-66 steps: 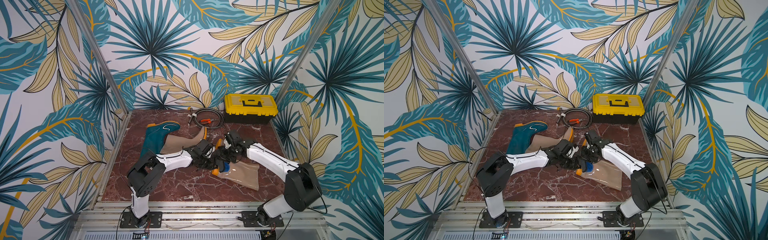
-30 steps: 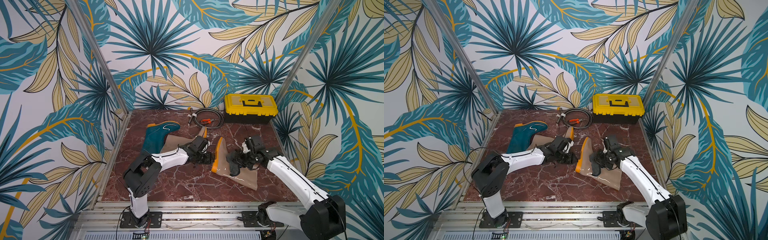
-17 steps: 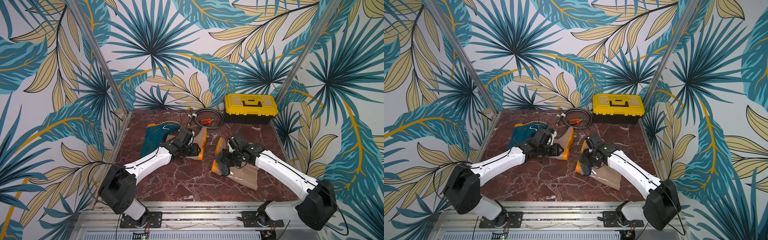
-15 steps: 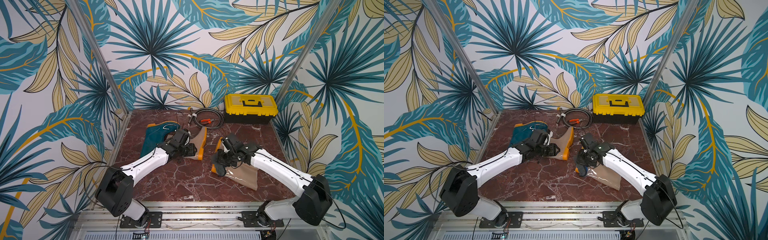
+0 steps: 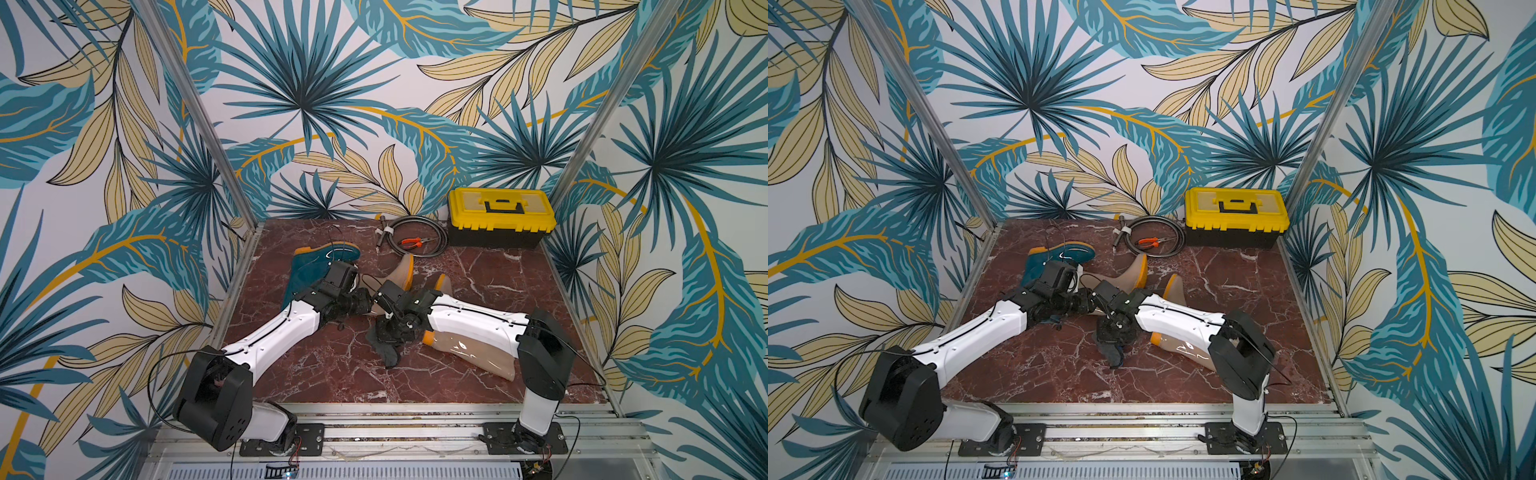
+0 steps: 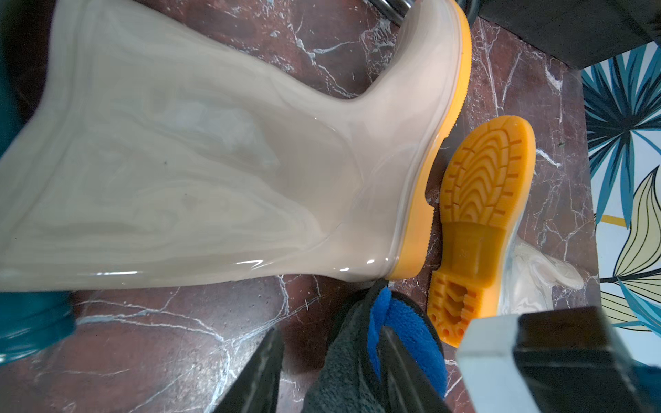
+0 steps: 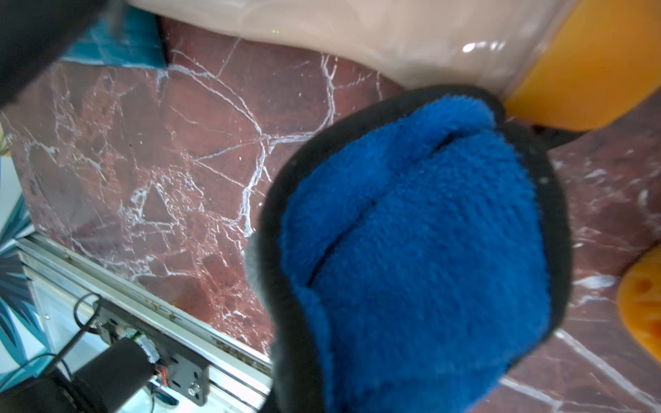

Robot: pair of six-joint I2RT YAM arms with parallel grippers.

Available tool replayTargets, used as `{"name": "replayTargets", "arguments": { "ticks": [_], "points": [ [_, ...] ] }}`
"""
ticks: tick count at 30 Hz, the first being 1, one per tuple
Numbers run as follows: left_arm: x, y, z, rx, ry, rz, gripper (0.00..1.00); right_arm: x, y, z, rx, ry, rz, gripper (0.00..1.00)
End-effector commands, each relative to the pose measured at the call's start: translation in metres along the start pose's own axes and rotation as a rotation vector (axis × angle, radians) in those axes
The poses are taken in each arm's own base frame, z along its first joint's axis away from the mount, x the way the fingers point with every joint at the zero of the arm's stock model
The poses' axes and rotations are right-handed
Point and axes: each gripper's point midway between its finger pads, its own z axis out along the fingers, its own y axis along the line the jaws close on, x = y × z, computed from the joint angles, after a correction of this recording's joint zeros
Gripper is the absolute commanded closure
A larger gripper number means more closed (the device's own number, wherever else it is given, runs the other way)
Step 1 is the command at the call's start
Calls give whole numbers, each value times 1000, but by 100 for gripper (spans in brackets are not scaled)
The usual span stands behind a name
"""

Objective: Wipe the rubber boots with a cloth
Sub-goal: Place the cleaning item at the center of the board, then move the rubber boot to the center of the board.

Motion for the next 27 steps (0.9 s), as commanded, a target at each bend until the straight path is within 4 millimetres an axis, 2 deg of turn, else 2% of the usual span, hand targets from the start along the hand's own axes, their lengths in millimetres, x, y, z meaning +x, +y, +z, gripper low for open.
{"name": "replayTargets", "arguments": {
  "ticks": [1,6,9,12,14,17,20,23,27],
  "points": [
    [3,4,-1,-4,7,12,54,-5,1,-21,9,-36,-11,47],
    [1,2,4,-3,16,15,54,-4,-38,-55,165,-113,-3,33],
    [0,-2,8,7,25,21,54,-3,-71,-81,274,-179,27,25],
    [0,-14,11,29,31,43,54,3,-116,-107,378,-232,130,21],
    [4,-34,14,57,39,83,54,11,-152,-120,383,-255,272,18],
    [18,-72,26,112,71,153,54,23,-185,-123,274,-299,453,18],
    [36,-110,44,168,113,208,54,31,-206,-125,174,-339,611,17],
    [52,-142,60,208,153,248,53,40,-220,-125,149,-348,719,17],
    [66,-169,79,240,193,273,52,52,-237,-115,121,-345,835,14]
  ]
}}
